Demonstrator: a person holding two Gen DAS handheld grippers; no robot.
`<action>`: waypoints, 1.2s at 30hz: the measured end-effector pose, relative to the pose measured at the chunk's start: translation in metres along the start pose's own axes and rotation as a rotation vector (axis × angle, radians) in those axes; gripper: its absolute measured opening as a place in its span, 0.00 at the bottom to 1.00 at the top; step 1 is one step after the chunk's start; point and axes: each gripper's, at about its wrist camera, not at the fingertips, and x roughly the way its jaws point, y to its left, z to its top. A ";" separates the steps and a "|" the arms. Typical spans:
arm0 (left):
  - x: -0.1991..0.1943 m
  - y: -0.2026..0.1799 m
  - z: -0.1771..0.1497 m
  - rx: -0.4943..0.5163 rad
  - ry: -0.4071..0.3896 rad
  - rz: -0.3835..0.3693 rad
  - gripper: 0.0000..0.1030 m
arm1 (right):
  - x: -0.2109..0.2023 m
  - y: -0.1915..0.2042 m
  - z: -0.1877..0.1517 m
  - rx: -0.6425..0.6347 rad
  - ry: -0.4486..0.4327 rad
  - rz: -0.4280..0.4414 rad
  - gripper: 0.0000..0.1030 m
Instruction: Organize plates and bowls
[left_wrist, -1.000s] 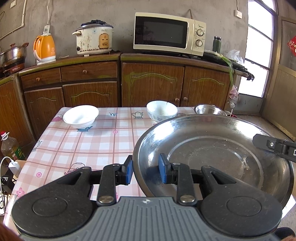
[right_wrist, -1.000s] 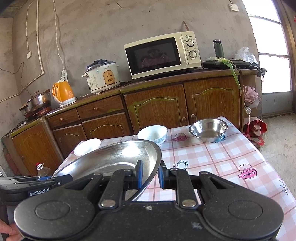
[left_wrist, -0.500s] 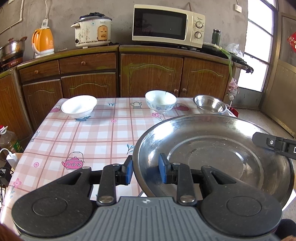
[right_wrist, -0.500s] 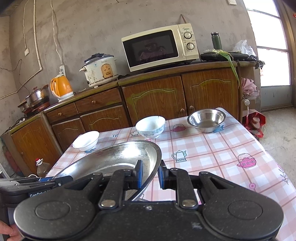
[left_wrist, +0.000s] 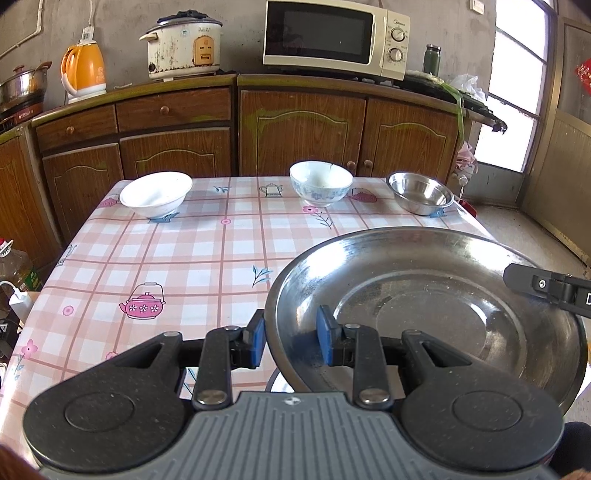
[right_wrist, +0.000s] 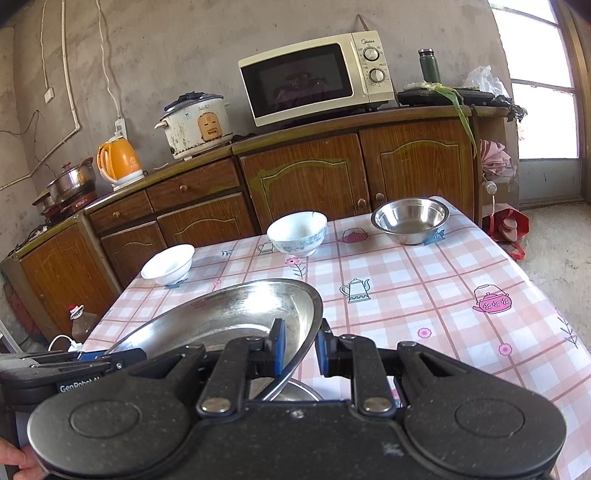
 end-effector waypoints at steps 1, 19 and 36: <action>0.001 0.000 -0.001 0.000 0.004 0.000 0.28 | 0.001 0.000 -0.001 0.001 0.004 0.000 0.22; 0.018 0.005 -0.031 0.007 0.094 0.001 0.28 | 0.016 -0.003 -0.036 -0.001 0.109 -0.015 0.23; 0.035 0.010 -0.059 0.007 0.167 0.006 0.28 | 0.036 -0.005 -0.066 -0.019 0.203 -0.035 0.23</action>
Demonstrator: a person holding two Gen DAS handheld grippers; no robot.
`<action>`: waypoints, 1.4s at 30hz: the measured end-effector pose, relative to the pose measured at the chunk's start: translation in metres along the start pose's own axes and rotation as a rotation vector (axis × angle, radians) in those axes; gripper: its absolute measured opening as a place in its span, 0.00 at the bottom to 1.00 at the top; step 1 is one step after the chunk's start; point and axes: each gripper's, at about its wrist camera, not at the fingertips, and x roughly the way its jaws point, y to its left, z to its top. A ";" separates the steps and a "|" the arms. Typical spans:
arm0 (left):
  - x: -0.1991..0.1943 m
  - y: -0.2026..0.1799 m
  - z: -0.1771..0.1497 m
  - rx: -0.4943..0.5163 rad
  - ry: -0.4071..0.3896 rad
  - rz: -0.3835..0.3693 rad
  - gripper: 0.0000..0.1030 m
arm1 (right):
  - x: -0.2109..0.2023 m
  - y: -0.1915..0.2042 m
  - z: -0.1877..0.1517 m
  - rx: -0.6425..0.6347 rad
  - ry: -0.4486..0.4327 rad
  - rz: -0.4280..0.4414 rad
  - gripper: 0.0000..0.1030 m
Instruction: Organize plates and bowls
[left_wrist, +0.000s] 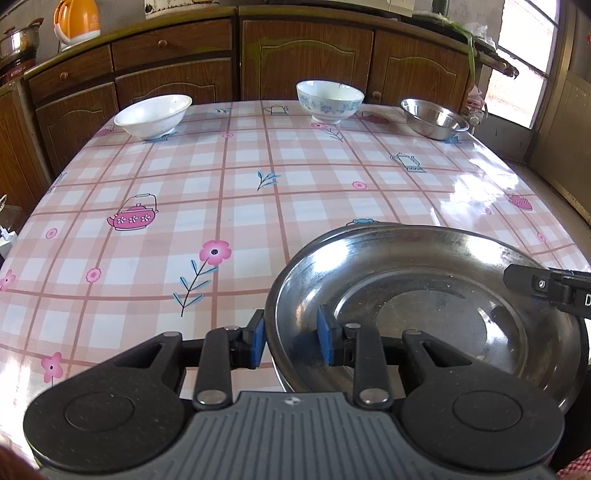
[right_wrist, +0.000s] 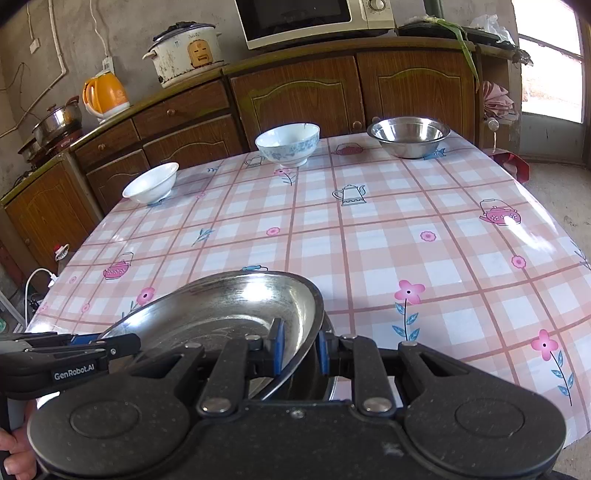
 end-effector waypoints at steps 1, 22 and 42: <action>0.001 0.000 -0.001 0.001 -0.002 0.001 0.28 | 0.001 -0.001 -0.001 0.001 0.003 -0.001 0.23; 0.017 -0.001 -0.009 0.010 0.006 0.012 0.31 | 0.015 0.004 -0.002 -0.038 0.024 -0.026 0.27; 0.007 -0.001 -0.004 -0.024 -0.019 -0.028 0.67 | 0.004 -0.004 -0.002 -0.044 -0.007 -0.041 0.78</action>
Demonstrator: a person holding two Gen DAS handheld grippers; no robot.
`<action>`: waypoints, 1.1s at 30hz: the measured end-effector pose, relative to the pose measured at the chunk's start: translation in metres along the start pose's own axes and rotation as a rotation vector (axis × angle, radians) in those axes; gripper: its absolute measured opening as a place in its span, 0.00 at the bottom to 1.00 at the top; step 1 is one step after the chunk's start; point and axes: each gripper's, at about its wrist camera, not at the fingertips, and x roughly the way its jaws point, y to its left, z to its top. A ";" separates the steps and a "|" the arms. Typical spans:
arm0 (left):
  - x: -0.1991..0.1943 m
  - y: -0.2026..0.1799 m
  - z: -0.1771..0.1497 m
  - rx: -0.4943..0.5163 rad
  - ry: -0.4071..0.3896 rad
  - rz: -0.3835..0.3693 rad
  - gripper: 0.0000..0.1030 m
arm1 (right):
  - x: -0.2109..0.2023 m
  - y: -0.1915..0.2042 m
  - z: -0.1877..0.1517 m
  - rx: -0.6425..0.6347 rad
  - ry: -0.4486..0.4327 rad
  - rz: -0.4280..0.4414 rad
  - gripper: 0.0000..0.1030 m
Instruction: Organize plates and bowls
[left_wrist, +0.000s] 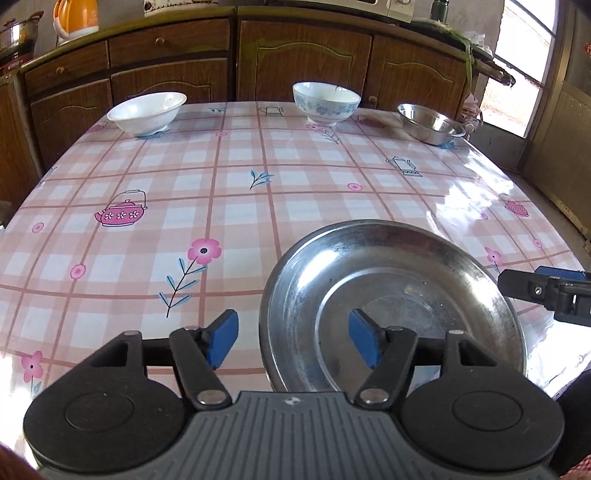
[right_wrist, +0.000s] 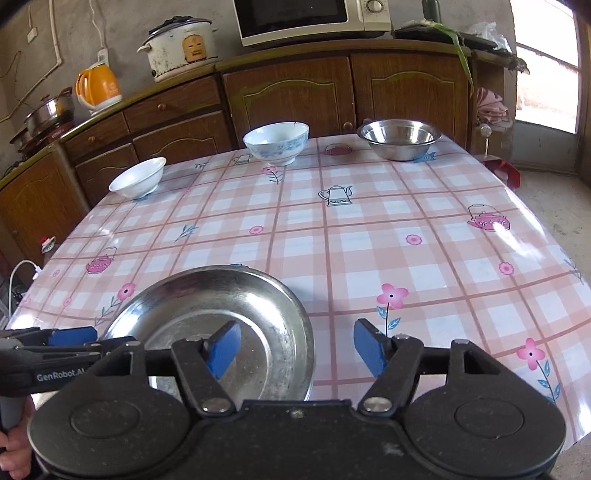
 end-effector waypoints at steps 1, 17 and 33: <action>0.001 0.000 0.000 -0.001 0.007 0.003 0.69 | 0.001 0.000 -0.001 0.000 0.000 0.004 0.78; 0.016 0.001 -0.003 0.017 0.084 0.003 0.74 | 0.020 -0.035 -0.018 0.237 0.148 0.079 0.78; 0.022 -0.008 -0.003 0.068 0.076 -0.038 0.63 | 0.029 -0.026 -0.021 0.202 0.143 0.133 0.62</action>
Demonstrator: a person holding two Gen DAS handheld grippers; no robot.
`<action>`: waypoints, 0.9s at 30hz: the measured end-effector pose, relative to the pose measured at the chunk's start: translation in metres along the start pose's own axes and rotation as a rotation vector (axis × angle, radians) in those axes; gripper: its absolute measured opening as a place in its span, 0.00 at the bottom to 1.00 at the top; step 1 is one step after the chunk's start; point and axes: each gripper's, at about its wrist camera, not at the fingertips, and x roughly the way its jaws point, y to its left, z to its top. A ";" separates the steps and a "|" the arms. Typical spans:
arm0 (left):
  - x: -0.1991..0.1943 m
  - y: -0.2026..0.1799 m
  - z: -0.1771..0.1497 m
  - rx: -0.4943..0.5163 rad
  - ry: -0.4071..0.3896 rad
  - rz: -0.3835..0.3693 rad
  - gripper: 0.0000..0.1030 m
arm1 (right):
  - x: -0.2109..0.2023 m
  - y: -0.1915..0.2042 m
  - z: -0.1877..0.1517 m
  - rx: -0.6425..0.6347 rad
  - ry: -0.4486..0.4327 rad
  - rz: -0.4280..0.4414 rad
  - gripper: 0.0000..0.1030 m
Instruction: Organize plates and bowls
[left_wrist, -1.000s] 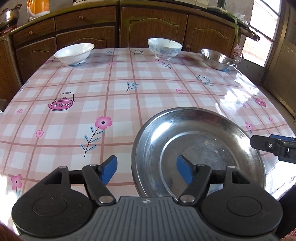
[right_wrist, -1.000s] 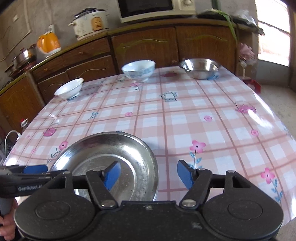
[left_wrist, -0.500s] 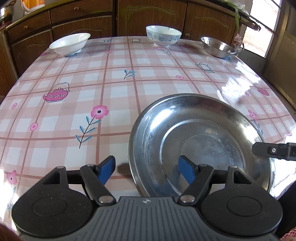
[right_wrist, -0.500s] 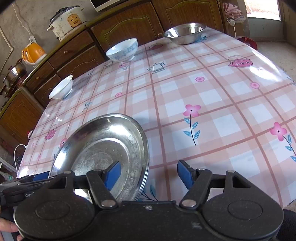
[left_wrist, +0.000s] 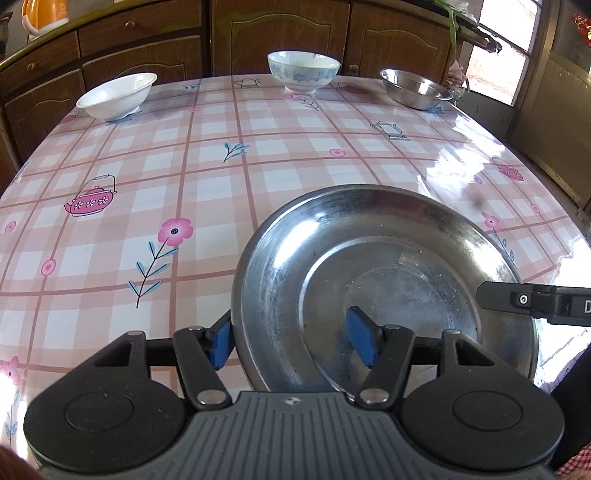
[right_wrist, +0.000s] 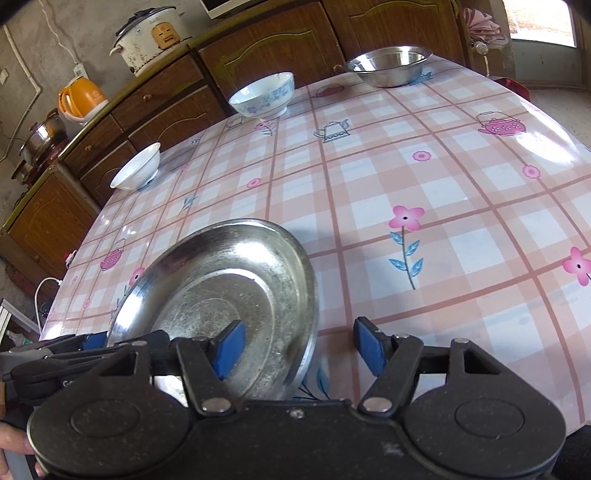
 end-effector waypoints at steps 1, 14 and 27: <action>0.000 0.000 0.000 0.000 -0.001 -0.003 0.62 | 0.001 0.002 0.000 -0.003 0.005 0.005 0.48; -0.005 0.001 0.000 -0.007 -0.022 -0.007 0.49 | 0.001 0.013 -0.002 -0.093 -0.035 -0.075 0.35; -0.026 0.003 0.020 -0.022 -0.113 0.022 0.47 | -0.013 0.032 0.012 -0.166 -0.107 -0.082 0.35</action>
